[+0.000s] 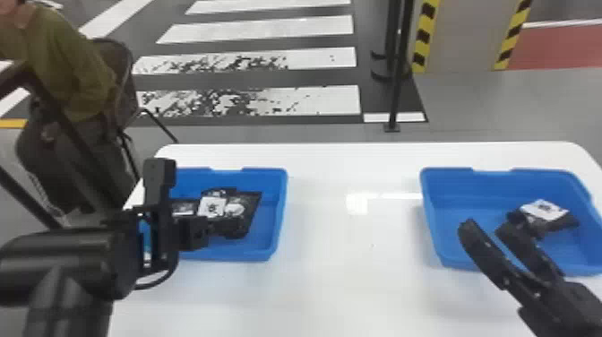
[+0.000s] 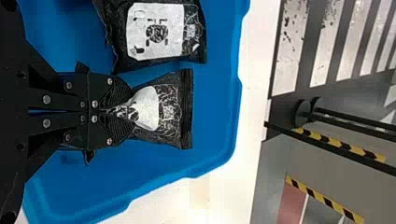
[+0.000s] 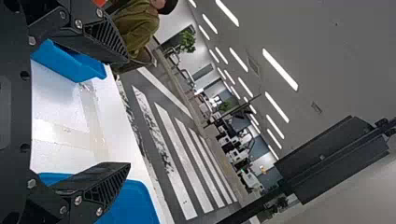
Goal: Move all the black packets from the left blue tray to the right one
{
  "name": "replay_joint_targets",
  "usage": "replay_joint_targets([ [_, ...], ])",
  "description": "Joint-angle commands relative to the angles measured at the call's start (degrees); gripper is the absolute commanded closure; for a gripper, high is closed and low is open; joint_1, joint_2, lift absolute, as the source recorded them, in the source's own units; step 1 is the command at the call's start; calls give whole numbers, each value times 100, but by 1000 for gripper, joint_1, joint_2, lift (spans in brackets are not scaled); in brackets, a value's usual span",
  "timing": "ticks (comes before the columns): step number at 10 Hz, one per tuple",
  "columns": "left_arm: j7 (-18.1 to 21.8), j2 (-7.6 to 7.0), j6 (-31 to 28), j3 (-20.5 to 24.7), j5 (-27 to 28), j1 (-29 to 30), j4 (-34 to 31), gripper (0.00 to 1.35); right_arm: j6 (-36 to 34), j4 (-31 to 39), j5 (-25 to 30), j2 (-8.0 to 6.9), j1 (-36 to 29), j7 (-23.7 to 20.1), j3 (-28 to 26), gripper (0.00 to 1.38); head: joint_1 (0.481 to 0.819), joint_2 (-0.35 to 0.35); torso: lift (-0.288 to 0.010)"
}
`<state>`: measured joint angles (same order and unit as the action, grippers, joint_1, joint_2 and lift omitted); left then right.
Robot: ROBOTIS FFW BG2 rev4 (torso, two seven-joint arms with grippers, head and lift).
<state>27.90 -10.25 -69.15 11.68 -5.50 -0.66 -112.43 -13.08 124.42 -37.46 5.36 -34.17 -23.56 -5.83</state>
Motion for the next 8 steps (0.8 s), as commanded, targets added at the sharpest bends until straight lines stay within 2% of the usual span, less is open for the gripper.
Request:
replay_joint_targets([
  [1,40,14,-3,100,-239,347,-674,1214,0,38,-24,0,14,-8,23,246,695,133,-140],
  [2,84,23,25,134,-410,642,-1152,1214,-127,38,-35,9,113,-87,80,248,695,126,-140],
  [4,198,5,447,-48,-616,1120,-1856,1214,-337,52,-24,62,380,-298,228,246,695,118,-140],
  [6,207,5,657,-425,-810,1359,-2123,1214,-633,10,-24,123,689,-412,445,246,695,106,-140],
  [8,233,14,700,-860,-1096,1444,-2306,1214,-759,-299,-115,123,1097,-544,640,246,695,76,-140],
])
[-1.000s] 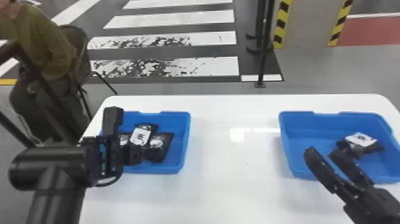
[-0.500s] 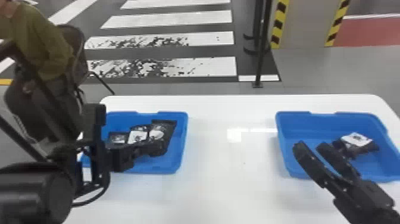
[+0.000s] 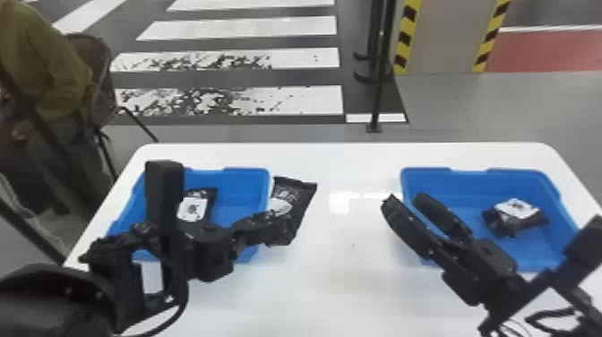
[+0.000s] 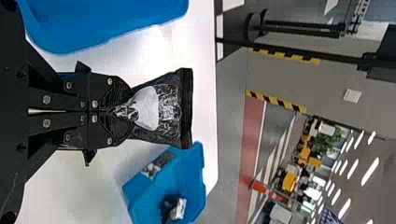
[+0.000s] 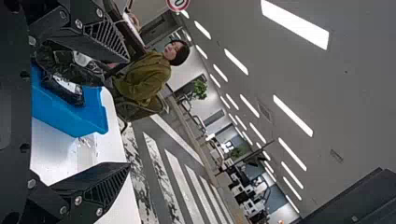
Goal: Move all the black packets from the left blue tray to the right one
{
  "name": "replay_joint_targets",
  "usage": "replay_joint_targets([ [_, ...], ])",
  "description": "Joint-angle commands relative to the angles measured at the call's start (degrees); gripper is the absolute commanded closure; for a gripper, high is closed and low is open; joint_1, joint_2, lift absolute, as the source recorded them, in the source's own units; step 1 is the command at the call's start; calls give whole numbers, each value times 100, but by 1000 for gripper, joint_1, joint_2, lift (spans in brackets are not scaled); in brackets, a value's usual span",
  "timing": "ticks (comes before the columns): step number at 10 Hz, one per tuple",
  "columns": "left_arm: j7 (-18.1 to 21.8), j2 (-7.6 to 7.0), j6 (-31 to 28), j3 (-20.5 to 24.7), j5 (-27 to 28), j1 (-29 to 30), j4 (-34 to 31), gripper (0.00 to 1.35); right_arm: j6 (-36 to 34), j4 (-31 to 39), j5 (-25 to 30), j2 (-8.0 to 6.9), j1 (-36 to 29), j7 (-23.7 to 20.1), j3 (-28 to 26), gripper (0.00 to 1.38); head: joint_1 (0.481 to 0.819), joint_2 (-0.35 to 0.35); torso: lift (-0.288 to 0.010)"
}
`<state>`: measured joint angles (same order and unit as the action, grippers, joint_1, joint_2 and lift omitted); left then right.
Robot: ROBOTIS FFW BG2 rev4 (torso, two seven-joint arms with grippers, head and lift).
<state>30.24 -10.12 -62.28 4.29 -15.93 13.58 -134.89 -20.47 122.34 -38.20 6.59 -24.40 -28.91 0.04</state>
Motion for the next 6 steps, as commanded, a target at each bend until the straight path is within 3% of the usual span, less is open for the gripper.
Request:
replay_joint_targets([
  [1,9,-7,69,-327,-235,-23,-116,1214,-48,-148,-76,0,260,-18,179,246,695,55,-140],
  [6,0,-69,83,-864,-601,-192,-228,1214,-132,-415,-76,44,752,-27,465,240,695,-19,-140],
])
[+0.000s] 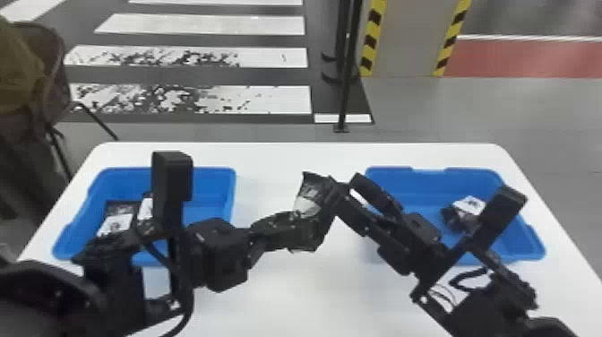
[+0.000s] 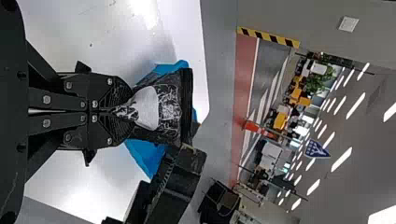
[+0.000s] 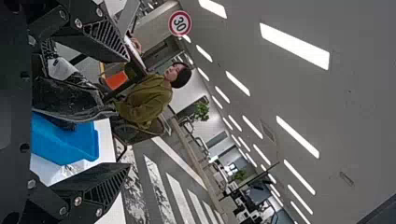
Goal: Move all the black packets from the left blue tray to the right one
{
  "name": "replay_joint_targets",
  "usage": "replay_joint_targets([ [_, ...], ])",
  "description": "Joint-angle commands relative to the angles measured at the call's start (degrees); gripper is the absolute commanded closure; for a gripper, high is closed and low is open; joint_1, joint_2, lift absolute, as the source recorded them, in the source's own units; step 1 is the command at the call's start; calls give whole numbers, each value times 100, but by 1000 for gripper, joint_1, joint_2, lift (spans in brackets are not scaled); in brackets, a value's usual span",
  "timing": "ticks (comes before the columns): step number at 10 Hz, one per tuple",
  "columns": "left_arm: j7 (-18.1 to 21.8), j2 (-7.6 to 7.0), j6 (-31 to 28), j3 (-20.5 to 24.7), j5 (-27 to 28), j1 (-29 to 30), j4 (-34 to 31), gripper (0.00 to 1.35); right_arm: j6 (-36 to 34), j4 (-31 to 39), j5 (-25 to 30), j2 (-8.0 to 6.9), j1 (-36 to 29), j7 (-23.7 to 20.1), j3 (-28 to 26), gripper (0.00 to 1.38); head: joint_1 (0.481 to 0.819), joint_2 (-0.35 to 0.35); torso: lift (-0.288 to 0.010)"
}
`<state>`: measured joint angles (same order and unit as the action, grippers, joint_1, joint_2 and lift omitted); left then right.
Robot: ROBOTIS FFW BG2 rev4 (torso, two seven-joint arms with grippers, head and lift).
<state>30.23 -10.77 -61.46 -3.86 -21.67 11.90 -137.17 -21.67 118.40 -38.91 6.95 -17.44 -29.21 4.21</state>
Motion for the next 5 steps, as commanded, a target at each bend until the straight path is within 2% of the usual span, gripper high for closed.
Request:
replay_joint_targets([
  [1,-8,-13,1,-105,-39,-51,0,1214,-97,-77,-62,26,141,-40,173,248,695,-22,-140],
  [2,-8,-13,15,-116,-62,-51,14,1214,-182,-148,-154,35,169,-67,253,429,695,-16,-140],
  [3,-8,-13,1,-105,-73,-51,14,1214,-238,-162,-154,35,169,-76,276,937,695,-5,-140],
  [4,-8,-13,1,-93,-84,-37,14,1214,-238,-176,-142,35,169,-76,276,1231,695,-1,-140],
  [5,-8,-13,1,-82,-96,-37,14,1214,-224,-176,-142,35,183,-84,276,1282,695,4,-140],
])
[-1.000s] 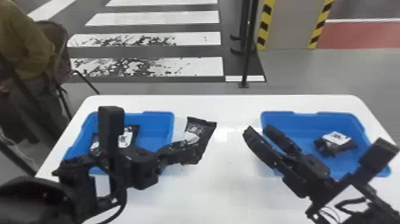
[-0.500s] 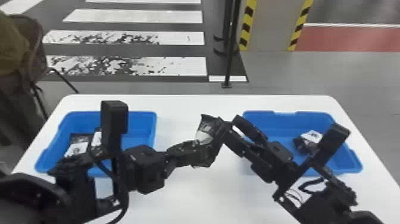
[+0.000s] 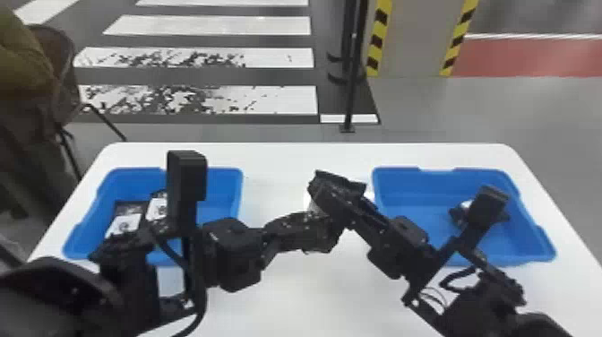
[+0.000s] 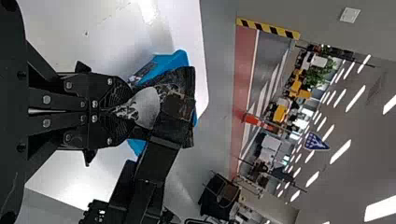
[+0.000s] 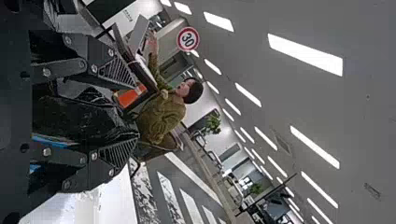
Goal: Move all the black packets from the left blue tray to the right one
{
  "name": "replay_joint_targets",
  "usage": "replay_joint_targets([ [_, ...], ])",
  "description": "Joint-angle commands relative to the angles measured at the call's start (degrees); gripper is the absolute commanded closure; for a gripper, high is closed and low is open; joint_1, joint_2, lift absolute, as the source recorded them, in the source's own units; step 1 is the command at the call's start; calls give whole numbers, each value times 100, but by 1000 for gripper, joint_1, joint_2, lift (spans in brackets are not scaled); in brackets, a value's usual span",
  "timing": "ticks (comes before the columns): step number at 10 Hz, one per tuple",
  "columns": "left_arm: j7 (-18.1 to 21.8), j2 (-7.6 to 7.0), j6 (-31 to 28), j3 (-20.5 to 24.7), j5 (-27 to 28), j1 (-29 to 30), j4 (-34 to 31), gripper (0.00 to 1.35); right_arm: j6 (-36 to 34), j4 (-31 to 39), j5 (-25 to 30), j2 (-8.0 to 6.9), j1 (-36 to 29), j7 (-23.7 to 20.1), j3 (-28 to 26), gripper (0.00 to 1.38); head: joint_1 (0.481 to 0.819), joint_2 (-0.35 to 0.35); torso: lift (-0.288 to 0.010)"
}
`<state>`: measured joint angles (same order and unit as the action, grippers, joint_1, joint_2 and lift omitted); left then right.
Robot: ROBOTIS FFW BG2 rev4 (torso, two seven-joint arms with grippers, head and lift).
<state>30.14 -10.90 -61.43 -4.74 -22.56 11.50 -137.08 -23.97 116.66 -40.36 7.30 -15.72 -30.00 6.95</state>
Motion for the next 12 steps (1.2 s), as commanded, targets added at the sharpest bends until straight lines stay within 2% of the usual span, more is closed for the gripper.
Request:
replay_joint_targets([
  [1,0,9,12,-6,-17,3,5,1214,63,-15,-20,0,-3,-6,2,1282,695,6,-140],
  [2,-26,9,-2,6,-97,3,5,1187,63,-43,-77,0,-3,-15,2,1282,695,5,-140],
  [3,-70,18,-2,40,-257,31,33,970,63,-43,-100,-9,-17,-24,2,1282,695,3,-140],
  [4,-79,27,-44,86,-292,73,47,541,91,-100,-123,-9,-3,-15,-10,1282,695,2,-140],
  [5,-79,35,-44,154,-326,144,47,214,91,-240,-100,-9,68,-15,-101,1282,695,1,-140],
  [6,-79,53,-44,269,-337,200,47,104,175,-451,-43,0,166,-15,-272,1282,695,-1,-140],
  [9,-79,123,26,771,-337,439,5,134,203,-1098,437,79,616,47,-1004,1282,695,-46,-140],
  [10,-79,167,40,1057,-326,523,-9,134,203,-1492,597,132,869,91,-1232,1279,695,-67,-140],
  [12,-79,237,40,1605,-212,664,-52,134,217,-2687,974,342,1572,143,-1278,1277,695,-82,-140],
])
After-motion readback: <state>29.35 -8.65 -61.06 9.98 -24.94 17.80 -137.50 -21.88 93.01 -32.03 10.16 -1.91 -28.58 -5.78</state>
